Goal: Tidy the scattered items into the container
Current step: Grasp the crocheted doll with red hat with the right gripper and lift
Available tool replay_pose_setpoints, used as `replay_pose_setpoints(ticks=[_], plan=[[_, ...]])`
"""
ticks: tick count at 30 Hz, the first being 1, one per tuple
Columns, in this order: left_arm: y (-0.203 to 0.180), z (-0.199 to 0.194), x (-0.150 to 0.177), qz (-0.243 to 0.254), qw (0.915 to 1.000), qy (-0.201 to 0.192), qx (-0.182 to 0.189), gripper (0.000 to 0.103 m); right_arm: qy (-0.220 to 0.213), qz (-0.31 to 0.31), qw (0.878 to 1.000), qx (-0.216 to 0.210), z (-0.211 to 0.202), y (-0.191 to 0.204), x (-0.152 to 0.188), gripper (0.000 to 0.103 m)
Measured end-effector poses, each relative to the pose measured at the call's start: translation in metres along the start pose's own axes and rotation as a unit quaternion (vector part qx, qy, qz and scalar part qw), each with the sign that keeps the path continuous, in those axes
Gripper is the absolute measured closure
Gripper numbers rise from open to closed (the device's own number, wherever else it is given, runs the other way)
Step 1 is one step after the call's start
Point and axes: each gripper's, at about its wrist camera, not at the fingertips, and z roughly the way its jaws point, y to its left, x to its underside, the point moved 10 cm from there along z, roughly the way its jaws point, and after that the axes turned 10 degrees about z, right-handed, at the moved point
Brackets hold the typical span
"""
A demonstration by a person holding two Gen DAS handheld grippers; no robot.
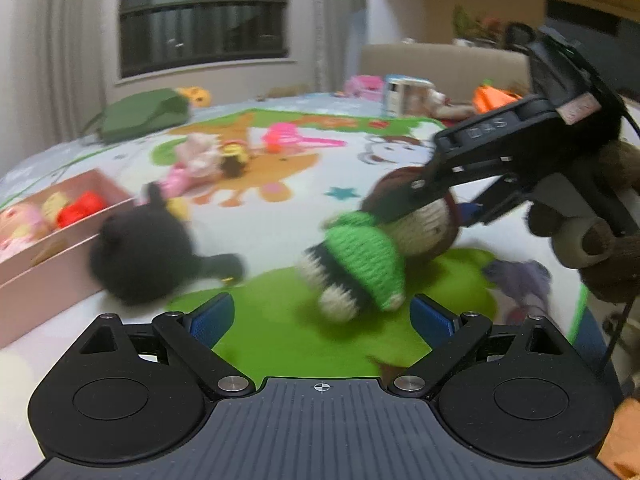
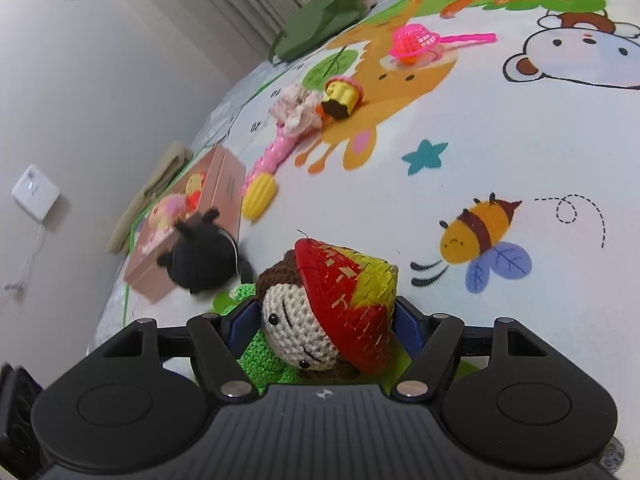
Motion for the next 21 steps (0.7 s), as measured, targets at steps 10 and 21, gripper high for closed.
replay_pose_setpoints(ticks=[10, 21], plan=[[-0.028, 0.034, -0.010, 0.052, 0.9986, 0.014, 0.001, 0.028, -0.063, -0.060, 0.996, 0.018, 0.000, 0.006, -0.006, 0.019], [-0.029, 0.021, -0.008, 0.006, 0.9996, 0.021, 0.019, 0.030, -0.071, -0.075, 0.994, 0.028, 0.008, 0.006, -0.008, 0.027]])
